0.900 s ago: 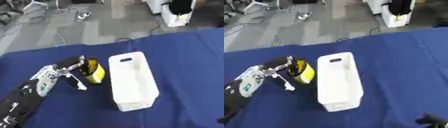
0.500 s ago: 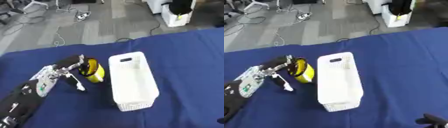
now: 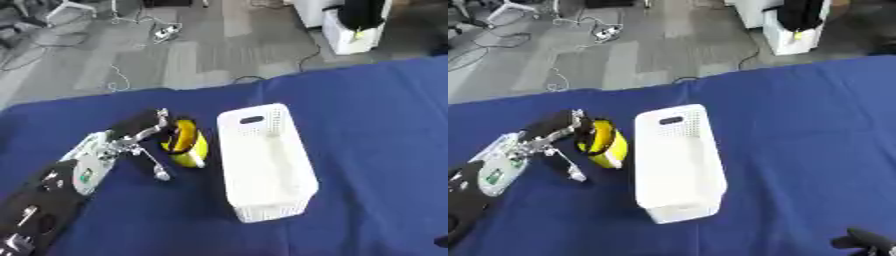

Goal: Pick up objects on the table and place them in the box.

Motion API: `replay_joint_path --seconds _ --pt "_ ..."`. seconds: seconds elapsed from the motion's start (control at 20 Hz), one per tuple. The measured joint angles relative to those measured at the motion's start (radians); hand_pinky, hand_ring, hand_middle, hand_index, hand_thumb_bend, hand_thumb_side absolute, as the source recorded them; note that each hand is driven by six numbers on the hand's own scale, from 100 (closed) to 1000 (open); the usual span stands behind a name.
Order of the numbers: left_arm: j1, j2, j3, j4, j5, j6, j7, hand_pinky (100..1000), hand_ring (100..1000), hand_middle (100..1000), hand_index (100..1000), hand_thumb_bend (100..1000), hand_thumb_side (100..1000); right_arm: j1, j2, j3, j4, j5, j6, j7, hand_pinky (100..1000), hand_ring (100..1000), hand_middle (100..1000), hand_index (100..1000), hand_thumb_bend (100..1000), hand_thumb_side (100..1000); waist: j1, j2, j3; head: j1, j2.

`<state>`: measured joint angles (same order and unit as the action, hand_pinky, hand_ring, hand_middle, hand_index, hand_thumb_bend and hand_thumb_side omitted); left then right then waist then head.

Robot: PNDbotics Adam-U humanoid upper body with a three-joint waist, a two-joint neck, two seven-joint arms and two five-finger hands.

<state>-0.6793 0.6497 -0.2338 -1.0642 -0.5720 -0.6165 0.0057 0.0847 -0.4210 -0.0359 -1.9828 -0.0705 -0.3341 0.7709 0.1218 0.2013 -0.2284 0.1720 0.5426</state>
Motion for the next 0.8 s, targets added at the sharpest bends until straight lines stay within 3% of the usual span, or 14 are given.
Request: replay_joint_path --seconds 0.8 --pt "0.002 0.0 0.007 -0.052 0.063 0.018 0.029 100 100 141 341 1000 100 0.001 0.0 0.0 0.0 -0.009 0.002 0.002 595 701 832 1000 957 451 -0.003 -0.008 0.004 -0.001 0.0"
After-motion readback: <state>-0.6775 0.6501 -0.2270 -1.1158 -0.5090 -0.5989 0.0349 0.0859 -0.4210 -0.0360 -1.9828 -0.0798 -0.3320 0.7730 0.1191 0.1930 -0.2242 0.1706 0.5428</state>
